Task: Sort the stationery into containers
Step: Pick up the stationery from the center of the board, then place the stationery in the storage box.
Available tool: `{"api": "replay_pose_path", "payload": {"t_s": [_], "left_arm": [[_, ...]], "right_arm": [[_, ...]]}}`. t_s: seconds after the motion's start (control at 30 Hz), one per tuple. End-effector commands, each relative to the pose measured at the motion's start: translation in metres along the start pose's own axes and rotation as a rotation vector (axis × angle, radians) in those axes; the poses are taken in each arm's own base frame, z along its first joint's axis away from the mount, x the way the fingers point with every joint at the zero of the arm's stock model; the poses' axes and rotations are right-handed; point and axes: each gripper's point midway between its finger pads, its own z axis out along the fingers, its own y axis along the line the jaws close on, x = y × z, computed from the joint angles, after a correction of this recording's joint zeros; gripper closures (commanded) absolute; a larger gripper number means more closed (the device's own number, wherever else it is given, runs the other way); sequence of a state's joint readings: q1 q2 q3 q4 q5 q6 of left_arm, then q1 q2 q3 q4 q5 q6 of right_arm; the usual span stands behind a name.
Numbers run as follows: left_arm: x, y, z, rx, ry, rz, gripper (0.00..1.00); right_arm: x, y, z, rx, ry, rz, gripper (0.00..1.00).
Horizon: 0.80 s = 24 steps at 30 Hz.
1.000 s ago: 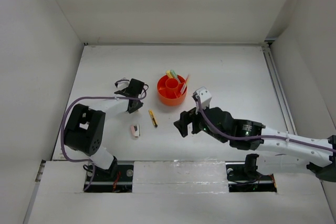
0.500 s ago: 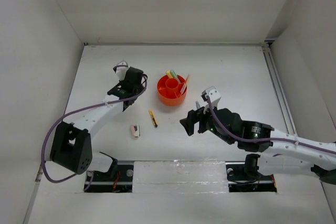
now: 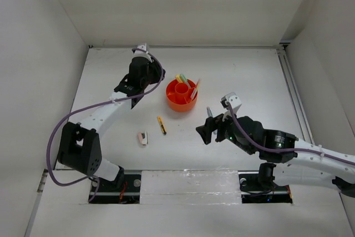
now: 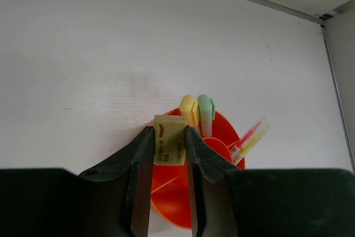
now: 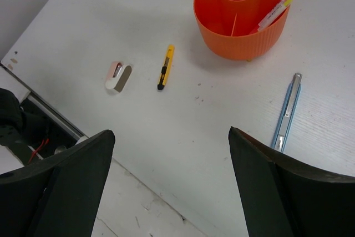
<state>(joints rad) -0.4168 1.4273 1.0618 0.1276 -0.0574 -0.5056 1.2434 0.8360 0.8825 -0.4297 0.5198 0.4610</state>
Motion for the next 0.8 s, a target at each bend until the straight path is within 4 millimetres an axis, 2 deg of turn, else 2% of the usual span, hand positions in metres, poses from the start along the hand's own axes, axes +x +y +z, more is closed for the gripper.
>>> {"api": "replay_pose_path", "payload": {"t_s": [0.0,0.03,0.13,0.37,0.77], "left_arm": [[-0.007,-0.032,0.009,0.171,0.013,0.053,1.0],[-0.013,-0.038,0.011,0.188,0.008,0.053,1.0],[0.003,-0.036,0.024,0.191,0.063,0.067,1.0],[0.021,-0.044,0.036,0.224,0.113,0.076,1.0],[0.056,-0.022,0.046,0.165,0.192,0.064,1.0]], "right_arm": [[-0.004,-0.005,-0.005,0.017,-0.017,0.017,0.11],[-0.004,-0.005,-0.005,0.017,-0.017,0.017,0.11],[-0.001,-0.009,-0.006,0.029,-0.014,0.022,0.11],[0.0,-0.01,-0.007,0.028,-0.016,0.032,0.11],[0.0,-0.011,-0.007,0.036,-0.02,0.032,0.11]]}}
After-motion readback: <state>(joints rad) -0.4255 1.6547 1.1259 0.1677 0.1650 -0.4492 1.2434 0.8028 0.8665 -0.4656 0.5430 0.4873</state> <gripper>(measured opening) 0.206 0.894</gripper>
